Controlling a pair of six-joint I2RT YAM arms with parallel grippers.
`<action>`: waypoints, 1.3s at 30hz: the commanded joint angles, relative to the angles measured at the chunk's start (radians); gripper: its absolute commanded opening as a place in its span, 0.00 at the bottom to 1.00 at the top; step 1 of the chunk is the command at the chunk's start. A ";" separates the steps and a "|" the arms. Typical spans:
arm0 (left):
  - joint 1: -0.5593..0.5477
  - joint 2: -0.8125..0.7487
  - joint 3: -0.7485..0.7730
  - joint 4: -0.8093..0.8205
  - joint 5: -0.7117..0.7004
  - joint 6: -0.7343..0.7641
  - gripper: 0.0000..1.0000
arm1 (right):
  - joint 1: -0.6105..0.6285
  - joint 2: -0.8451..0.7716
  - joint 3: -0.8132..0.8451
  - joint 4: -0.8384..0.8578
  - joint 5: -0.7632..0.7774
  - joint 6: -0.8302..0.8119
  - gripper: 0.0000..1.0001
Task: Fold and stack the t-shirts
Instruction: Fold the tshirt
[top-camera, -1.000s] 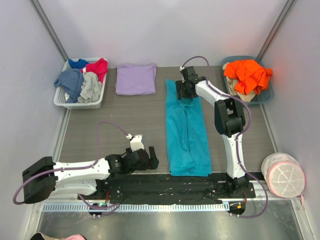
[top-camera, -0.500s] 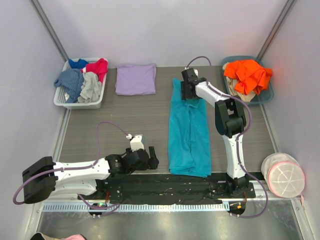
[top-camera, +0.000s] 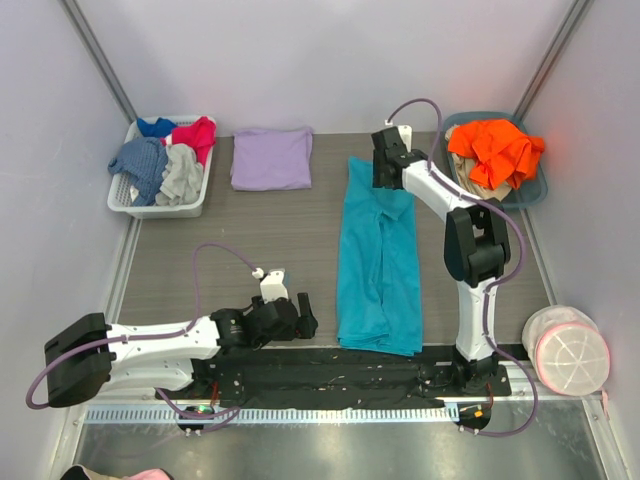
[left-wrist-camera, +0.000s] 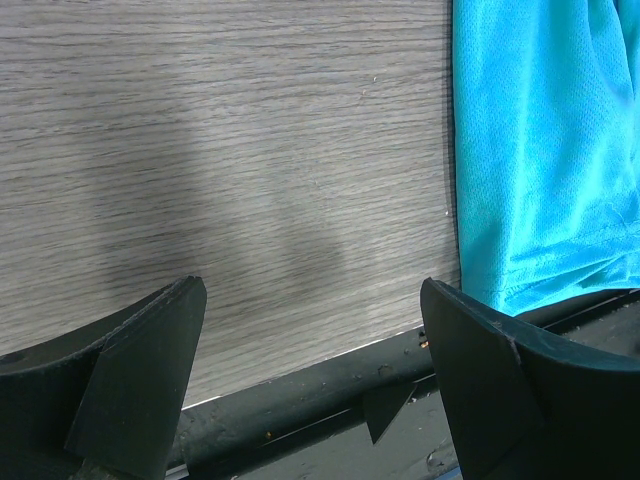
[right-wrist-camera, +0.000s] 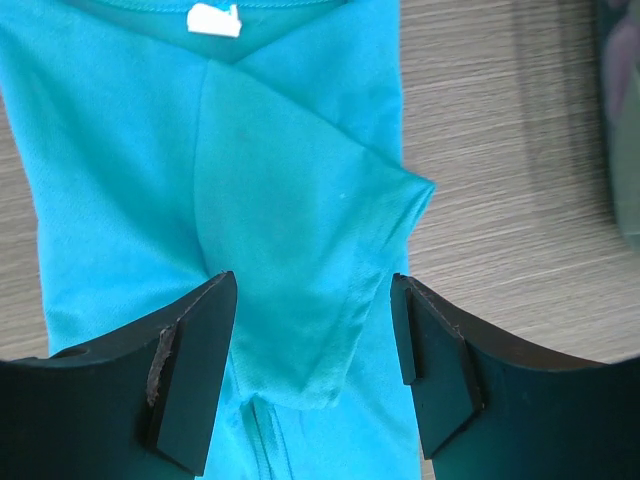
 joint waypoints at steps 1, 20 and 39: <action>0.001 -0.016 -0.003 0.010 -0.027 -0.006 0.95 | -0.006 -0.048 -0.012 0.005 0.083 0.034 0.71; 0.001 0.036 0.042 0.043 -0.018 0.023 0.95 | -0.017 -0.388 -0.399 -0.015 0.046 0.160 0.71; -0.001 0.255 0.184 0.259 0.169 0.127 0.98 | 0.008 -1.163 -1.016 -0.247 -0.155 0.471 0.70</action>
